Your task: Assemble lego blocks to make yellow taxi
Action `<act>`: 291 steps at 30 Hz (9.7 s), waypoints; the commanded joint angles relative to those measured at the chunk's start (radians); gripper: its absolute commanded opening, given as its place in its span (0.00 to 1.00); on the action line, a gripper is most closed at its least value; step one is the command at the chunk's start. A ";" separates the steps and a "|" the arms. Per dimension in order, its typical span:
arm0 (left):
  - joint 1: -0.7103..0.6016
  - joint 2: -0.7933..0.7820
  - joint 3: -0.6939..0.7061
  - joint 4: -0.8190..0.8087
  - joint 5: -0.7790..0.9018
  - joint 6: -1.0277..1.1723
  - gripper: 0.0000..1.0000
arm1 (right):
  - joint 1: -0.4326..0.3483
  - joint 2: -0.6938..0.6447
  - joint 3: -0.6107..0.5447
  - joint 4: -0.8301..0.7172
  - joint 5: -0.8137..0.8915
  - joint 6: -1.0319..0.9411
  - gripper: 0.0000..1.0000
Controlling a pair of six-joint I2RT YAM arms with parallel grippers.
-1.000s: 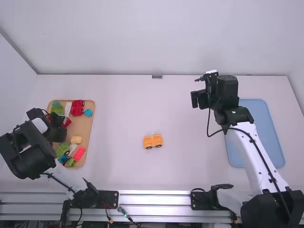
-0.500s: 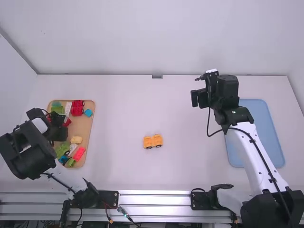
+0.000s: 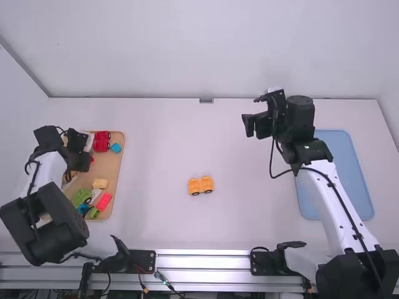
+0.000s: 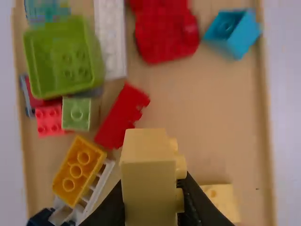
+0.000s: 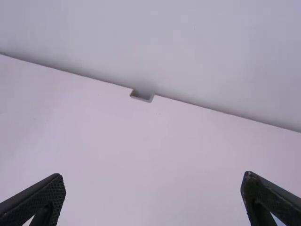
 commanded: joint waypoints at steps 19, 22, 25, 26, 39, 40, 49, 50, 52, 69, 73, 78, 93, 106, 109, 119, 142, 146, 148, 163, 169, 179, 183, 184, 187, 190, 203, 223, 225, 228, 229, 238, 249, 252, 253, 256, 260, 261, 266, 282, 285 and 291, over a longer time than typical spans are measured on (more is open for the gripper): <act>-0.667 -0.328 -0.246 0.250 0.097 0.064 0.16 | 0.007 0.480 0.036 0.325 -0.755 0.306 0.99; -0.724 -0.309 -0.246 0.290 0.098 0.060 0.16 | 0.026 0.497 0.035 0.299 -0.756 0.306 0.99; -0.770 -0.285 -0.246 0.317 0.097 0.050 0.17 | 0.050 0.497 0.035 0.282 -0.758 0.305 0.97; -0.785 -0.272 -0.246 0.330 0.093 0.045 0.15 | 0.063 0.497 0.035 0.283 -0.755 0.305 0.99; -0.899 -0.019 -0.135 0.414 0.098 0.012 0.09 | 0.162 0.497 0.035 0.224 -0.703 0.244 0.98; -0.898 -0.015 -0.132 0.422 0.106 0.012 0.07 | 0.161 0.497 0.035 0.221 -0.701 0.243 0.95; -0.905 -0.016 -0.132 0.484 0.235 0.047 0.07 | 0.130 0.497 0.035 0.198 -0.761 0.193 0.72; -0.911 -0.016 -0.132 0.488 0.259 0.056 0.07 | 0.129 0.497 0.035 0.199 -0.778 0.193 0.69; -0.916 -0.016 -0.132 0.494 0.280 0.063 0.06 | 0.129 0.497 0.035 0.199 -0.782 0.193 0.69; -0.956 -0.016 -0.132 0.527 0.277 0.058 0.06 | 0.185 0.497 0.035 0.198 -0.702 0.204 0.66; -0.965 -0.015 -0.132 0.537 0.277 0.068 0.05 | 0.195 0.497 0.035 0.198 -0.700 0.204 0.60; -0.965 -0.015 -0.132 0.537 0.276 0.080 0.04 | 0.194 0.497 0.035 0.195 -0.702 0.204 0.49; -0.969 -0.015 -0.132 0.552 0.269 0.080 0.21 | 0.193 0.497 0.035 0.196 -0.699 0.204 0.38; -0.968 -0.016 -0.132 0.566 0.274 0.000 0.99 | 0.193 0.497 0.035 0.195 -0.699 0.169 0.33; -0.967 -0.022 -0.126 0.551 0.278 -0.063 0.99 | 0.193 0.497 0.035 0.189 -0.698 0.121 0.33; -0.806 -0.074 0.045 0.145 0.729 0.054 0.99 | 0.159 0.489 0.173 -0.128 -0.615 -0.257 0.33; -0.721 0.174 0.038 0.189 1.222 0.186 0.99 | 0.284 0.489 0.456 -0.724 -0.488 -0.904 0.25; -0.732 0.174 0.038 0.188 1.210 0.186 0.99 | 0.283 0.489 0.456 -0.721 -0.490 -0.903 0.25; -0.735 0.174 0.037 0.186 1.191 0.186 0.99 | 0.283 0.489 0.456 -0.721 -0.493 -0.904 0.25; -0.773 0.174 0.020 0.192 1.106 0.187 0.81 | 0.283 0.489 0.456 -0.718 -0.493 -0.907 0.25; -0.773 0.174 0.020 0.196 1.106 0.187 0.59 | 0.286 0.489 0.456 -0.718 -0.494 -0.908 0.25; -0.773 0.174 0.020 0.192 1.106 0.205 0.41 | 0.286 0.489 0.456 -0.718 -0.503 -0.907 0.27; -0.773 0.174 0.020 0.196 1.106 0.205 0.36 | 0.283 0.489 0.456 -0.716 -0.520 -0.908 0.27; -0.773 0.174 0.020 0.196 1.106 0.205 0.35 | 0.283 0.489 0.456 -0.713 -0.520 -0.906 0.27; -0.773 0.174 0.020 0.197 1.109 0.205 0.32 | 0.284 0.489 0.456 -0.703 -0.524 -0.903 0.27; -0.773 0.174 0.020 0.203 1.110 0.205 0.30 | 0.283 0.489 0.456 -0.687 -0.542 -0.896 0.30; -0.772 0.174 0.020 0.295 1.159 0.174 0.23 | 0.184 0.489 0.456 -0.649 -0.759 -0.901 0.72; -0.773 0.174 0.020 0.875 1.167 -0.373 0.17 | 0.043 0.489 0.295 -0.278 -1.179 -0.848 0.68; -0.773 0.174 0.020 0.882 1.167 -0.373 0.17 | 0.043 0.489 0.295 -0.228 -1.180 -0.789 0.66; -0.773 0.174 0.020 0.924 1.159 -0.441 0.15 | 0.043 0.489 0.293 -0.144 -1.196 -0.710 0.65; -0.773 0.174 0.020 0.947 1.159 -0.464 0.15 | 0.043 0.489 0.290 -0.123 -1.205 -0.702 0.64; -0.775 0.174 0.020 1.084 1.159 -0.556 0.14 | 0.068 0.489 0.284 -0.034 -1.227 -0.652 0.59; -0.776 0.174 0.020 1.096 1.159 -0.555 0.14 | 0.074 0.489 0.284 0.024 -1.227 -0.599 0.39; -0.780 0.174 0.020 1.112 1.160 -0.556 0.14 | 0.075 0.489 0.284 0.025 -1.227 -0.599 0.34; -0.780 0.174 0.020 1.114 1.160 -0.556 0.15 | 0.074 0.489 0.284 0.025 -1.228 -0.599 0.33; -0.779 0.174 0.020 1.116 1.159 -0.556 0.33 | 0.075 0.489 0.284 0.024 -1.227 -0.599 0.30; -0.779 0.174 0.020 1.109 1.159 -0.556 0.99 | 0.073 0.489 0.284 0.026 -1.213 -0.583 0.26; -0.779 0.174 0.020 1.099 1.159 -0.555 0.99 | 0.074 0.489 0.284 0.044 -1.180 -0.537 0.26; -0.769 0.174 0.020 0.987 1.159 -0.499 0.99 | 0.095 0.486 0.284 0.115 -0.729 -0.237 0.16; -0.573 0.174 0.020 0.599 0.808 -0.362 0.99 | 0.269 0.431 0.310 -0.681 0.126 -0.734 0.21; -0.537 0.174 0.020 0.599 0.871 -0.360 0.99 | 0.314 0.510 0.311 -0.748 0.185 -0.839 0.21; -0.525 0.174 0.020 0.583 0.881 -0.359 0.99 | 0.366 0.647 0.311 -0.794 0.236 -0.934 0.19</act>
